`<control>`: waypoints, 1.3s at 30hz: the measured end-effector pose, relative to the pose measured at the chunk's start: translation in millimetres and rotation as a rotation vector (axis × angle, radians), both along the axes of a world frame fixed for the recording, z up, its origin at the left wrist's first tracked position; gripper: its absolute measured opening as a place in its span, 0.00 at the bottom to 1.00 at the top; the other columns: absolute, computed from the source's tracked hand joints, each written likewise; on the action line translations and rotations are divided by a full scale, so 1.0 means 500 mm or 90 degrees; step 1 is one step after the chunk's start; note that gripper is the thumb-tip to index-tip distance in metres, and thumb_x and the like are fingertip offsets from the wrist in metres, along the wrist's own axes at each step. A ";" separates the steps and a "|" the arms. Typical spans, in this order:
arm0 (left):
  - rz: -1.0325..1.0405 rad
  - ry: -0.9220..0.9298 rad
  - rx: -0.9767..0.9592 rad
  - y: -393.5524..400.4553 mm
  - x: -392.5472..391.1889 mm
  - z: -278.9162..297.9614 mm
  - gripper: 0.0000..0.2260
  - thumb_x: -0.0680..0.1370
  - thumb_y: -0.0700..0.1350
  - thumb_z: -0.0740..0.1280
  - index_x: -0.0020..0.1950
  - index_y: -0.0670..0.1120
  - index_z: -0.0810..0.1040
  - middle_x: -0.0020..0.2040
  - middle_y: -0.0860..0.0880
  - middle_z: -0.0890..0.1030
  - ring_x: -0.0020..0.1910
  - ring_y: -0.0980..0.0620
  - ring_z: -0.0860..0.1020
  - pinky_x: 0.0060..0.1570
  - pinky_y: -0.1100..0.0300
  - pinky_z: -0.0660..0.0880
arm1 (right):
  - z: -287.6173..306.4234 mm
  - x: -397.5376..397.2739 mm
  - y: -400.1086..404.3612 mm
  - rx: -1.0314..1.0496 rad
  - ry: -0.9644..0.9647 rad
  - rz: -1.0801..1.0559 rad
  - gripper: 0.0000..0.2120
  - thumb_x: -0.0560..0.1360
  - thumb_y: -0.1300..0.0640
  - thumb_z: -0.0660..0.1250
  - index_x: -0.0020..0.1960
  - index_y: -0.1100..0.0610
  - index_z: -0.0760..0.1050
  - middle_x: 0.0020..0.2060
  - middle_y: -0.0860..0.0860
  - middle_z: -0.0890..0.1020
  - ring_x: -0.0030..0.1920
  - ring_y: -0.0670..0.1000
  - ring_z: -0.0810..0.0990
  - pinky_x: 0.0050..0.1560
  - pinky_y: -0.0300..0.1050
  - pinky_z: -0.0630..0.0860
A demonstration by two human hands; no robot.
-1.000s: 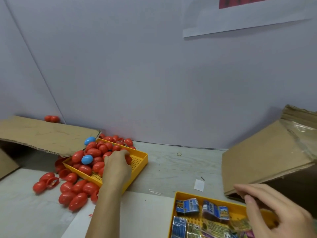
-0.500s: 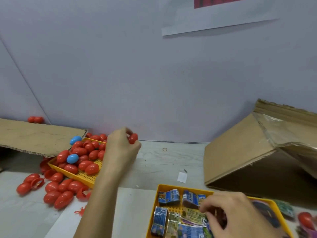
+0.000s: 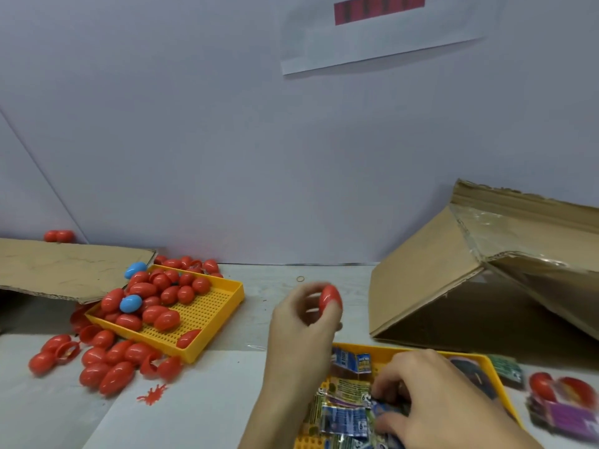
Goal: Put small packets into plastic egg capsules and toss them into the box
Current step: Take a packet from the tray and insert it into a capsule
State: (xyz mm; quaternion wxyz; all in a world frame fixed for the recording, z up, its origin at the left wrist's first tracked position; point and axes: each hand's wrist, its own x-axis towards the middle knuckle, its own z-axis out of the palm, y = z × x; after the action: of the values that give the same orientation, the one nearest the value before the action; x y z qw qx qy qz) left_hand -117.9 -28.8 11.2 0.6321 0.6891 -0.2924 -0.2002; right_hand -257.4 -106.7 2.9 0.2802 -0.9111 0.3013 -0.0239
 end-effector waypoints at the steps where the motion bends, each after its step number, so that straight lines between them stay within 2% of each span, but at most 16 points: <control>1: 0.013 0.020 0.006 0.005 0.008 -0.014 0.04 0.78 0.44 0.69 0.49 0.54 0.81 0.44 0.52 0.84 0.42 0.56 0.84 0.44 0.59 0.83 | 0.000 0.001 -0.002 0.012 0.007 0.003 0.09 0.68 0.41 0.71 0.49 0.38 0.81 0.44 0.38 0.80 0.48 0.40 0.77 0.48 0.31 0.73; 4: 0.038 0.077 -0.008 0.006 0.038 -0.036 0.06 0.78 0.43 0.69 0.50 0.55 0.80 0.46 0.52 0.84 0.42 0.56 0.84 0.38 0.65 0.80 | -0.010 0.005 -0.004 0.018 0.000 -0.004 0.07 0.69 0.41 0.72 0.47 0.37 0.81 0.42 0.37 0.80 0.46 0.40 0.78 0.49 0.36 0.76; 7: 0.028 0.065 -0.022 -0.005 0.047 -0.035 0.06 0.78 0.43 0.69 0.49 0.56 0.79 0.46 0.52 0.83 0.41 0.57 0.85 0.36 0.68 0.79 | -0.020 0.001 -0.003 0.001 -0.026 -0.010 0.04 0.70 0.41 0.70 0.44 0.32 0.79 0.43 0.35 0.79 0.47 0.41 0.77 0.51 0.40 0.76; 9: 0.018 0.073 -0.029 -0.009 0.047 -0.037 0.06 0.77 0.44 0.69 0.51 0.55 0.80 0.45 0.53 0.84 0.41 0.57 0.85 0.37 0.67 0.79 | -0.024 0.000 -0.004 0.006 -0.040 -0.016 0.05 0.72 0.42 0.69 0.44 0.30 0.78 0.45 0.34 0.78 0.49 0.40 0.75 0.49 0.37 0.74; 12: 0.015 0.074 -0.042 -0.010 0.049 -0.040 0.06 0.77 0.44 0.69 0.53 0.53 0.80 0.45 0.52 0.84 0.41 0.57 0.84 0.40 0.64 0.81 | -0.028 -0.002 -0.008 0.015 -0.077 -0.028 0.07 0.73 0.45 0.70 0.43 0.31 0.78 0.43 0.30 0.78 0.51 0.33 0.72 0.39 0.29 0.71; 14: 0.009 0.073 -0.052 -0.010 0.050 -0.040 0.06 0.78 0.44 0.69 0.53 0.53 0.80 0.46 0.51 0.84 0.41 0.58 0.84 0.40 0.64 0.81 | -0.029 -0.002 -0.007 0.018 -0.124 -0.055 0.07 0.72 0.46 0.71 0.42 0.32 0.79 0.42 0.27 0.78 0.50 0.30 0.71 0.39 0.29 0.71; 18: -0.001 0.074 -0.062 -0.011 0.047 -0.041 0.06 0.77 0.43 0.69 0.48 0.55 0.80 0.44 0.52 0.84 0.42 0.56 0.84 0.39 0.65 0.80 | -0.035 -0.001 -0.007 0.060 -0.241 -0.107 0.09 0.71 0.54 0.74 0.43 0.38 0.82 0.39 0.36 0.83 0.43 0.41 0.81 0.44 0.39 0.79; 23: -0.042 0.096 -0.063 -0.016 0.044 -0.042 0.08 0.79 0.40 0.66 0.49 0.54 0.81 0.44 0.48 0.83 0.39 0.54 0.84 0.40 0.61 0.82 | -0.038 -0.002 -0.012 0.162 -0.407 -0.156 0.16 0.71 0.67 0.72 0.45 0.44 0.84 0.40 0.45 0.85 0.42 0.46 0.84 0.46 0.40 0.81; 26: -0.074 0.113 -0.024 -0.020 0.037 -0.043 0.11 0.80 0.38 0.61 0.48 0.50 0.81 0.37 0.50 0.79 0.33 0.55 0.81 0.41 0.57 0.83 | -0.039 0.001 -0.013 0.206 -0.472 -0.159 0.20 0.70 0.69 0.72 0.46 0.44 0.83 0.41 0.47 0.84 0.41 0.47 0.84 0.44 0.34 0.79; 28: -0.103 0.103 0.025 -0.021 0.032 -0.043 0.11 0.79 0.38 0.60 0.46 0.49 0.80 0.35 0.50 0.76 0.30 0.56 0.79 0.37 0.58 0.80 | -0.036 0.003 -0.011 0.250 -0.526 -0.154 0.20 0.70 0.71 0.72 0.47 0.45 0.83 0.41 0.50 0.84 0.41 0.49 0.84 0.42 0.32 0.78; 31: -0.184 0.044 0.090 -0.014 0.026 -0.042 0.07 0.77 0.44 0.65 0.43 0.52 0.81 0.31 0.55 0.76 0.28 0.58 0.76 0.34 0.63 0.76 | -0.035 0.007 -0.010 0.292 -0.588 -0.158 0.19 0.69 0.71 0.71 0.49 0.49 0.83 0.40 0.52 0.84 0.41 0.50 0.84 0.42 0.33 0.78; 34: -0.248 -0.005 0.110 -0.005 0.022 -0.033 0.05 0.76 0.53 0.70 0.44 0.53 0.83 0.27 0.58 0.77 0.27 0.62 0.75 0.32 0.68 0.73 | -0.036 0.008 -0.011 0.296 -0.621 -0.167 0.19 0.69 0.71 0.71 0.50 0.48 0.82 0.41 0.52 0.84 0.43 0.49 0.84 0.42 0.33 0.79; 36: -0.273 -0.018 0.106 -0.001 0.026 -0.029 0.07 0.75 0.54 0.71 0.44 0.51 0.84 0.26 0.59 0.76 0.27 0.62 0.74 0.33 0.67 0.72 | -0.035 0.008 -0.012 0.291 -0.643 -0.172 0.19 0.70 0.71 0.70 0.49 0.48 0.83 0.41 0.52 0.85 0.44 0.49 0.84 0.44 0.33 0.79; 39: -0.299 -0.021 0.093 0.001 0.025 -0.022 0.07 0.76 0.51 0.71 0.41 0.50 0.84 0.27 0.55 0.74 0.28 0.57 0.71 0.32 0.64 0.71 | -0.036 0.009 -0.013 0.279 -0.660 -0.175 0.19 0.70 0.71 0.70 0.49 0.47 0.83 0.41 0.52 0.85 0.44 0.48 0.84 0.44 0.32 0.78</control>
State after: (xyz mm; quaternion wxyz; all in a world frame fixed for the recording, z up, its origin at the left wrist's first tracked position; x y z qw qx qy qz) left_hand -105.6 -28.4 0.1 0.5120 0.6490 -0.4396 -0.3513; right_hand -252.9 -113.4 -15.3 0.5675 -0.6537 0.2386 -0.4401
